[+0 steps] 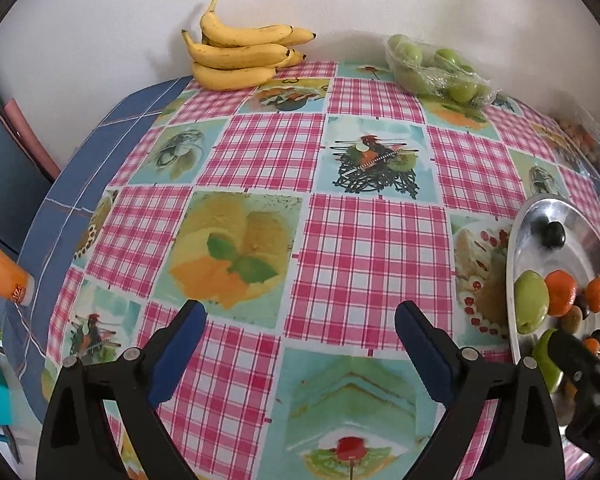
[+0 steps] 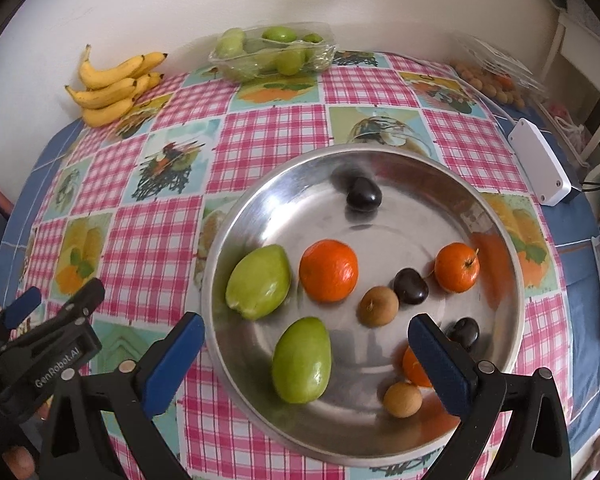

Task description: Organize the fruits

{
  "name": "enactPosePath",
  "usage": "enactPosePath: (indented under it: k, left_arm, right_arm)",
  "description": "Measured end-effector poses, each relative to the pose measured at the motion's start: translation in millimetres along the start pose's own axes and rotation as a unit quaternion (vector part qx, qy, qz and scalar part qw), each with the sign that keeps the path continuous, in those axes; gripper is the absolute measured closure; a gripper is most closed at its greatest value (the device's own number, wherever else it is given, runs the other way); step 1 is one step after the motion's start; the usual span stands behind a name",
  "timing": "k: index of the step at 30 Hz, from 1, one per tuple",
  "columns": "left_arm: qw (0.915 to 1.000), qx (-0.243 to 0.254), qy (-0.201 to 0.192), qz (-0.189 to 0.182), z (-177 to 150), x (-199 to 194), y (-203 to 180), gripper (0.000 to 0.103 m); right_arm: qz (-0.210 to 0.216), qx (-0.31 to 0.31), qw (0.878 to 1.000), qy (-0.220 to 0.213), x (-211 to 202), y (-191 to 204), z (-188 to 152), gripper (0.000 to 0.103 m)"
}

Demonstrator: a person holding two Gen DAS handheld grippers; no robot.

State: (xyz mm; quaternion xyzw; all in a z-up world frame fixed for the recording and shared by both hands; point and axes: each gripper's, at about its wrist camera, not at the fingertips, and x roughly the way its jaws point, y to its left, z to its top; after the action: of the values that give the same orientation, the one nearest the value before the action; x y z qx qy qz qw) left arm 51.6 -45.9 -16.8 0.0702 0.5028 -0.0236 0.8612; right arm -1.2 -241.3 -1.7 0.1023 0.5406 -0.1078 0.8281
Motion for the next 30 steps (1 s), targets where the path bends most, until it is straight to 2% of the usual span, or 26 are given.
enactPosePath:
  k: [4,12,30]
  left_arm:
    - [0.9998,0.003,0.009,0.018,-7,-5,2,0.007]
    - [0.9995,0.017,0.022,0.015,-25,-23,8,0.007]
    - [0.9999,0.012,0.0,0.008,-47,-54,26,0.007]
  right_arm:
    - [-0.004,-0.009,1.0,0.002,-4,5,-9,0.0]
    - [-0.007,-0.012,1.0,0.008,-11,7,-27,0.0]
    - [-0.003,-0.005,1.0,-0.005,-37,3,-55,0.0]
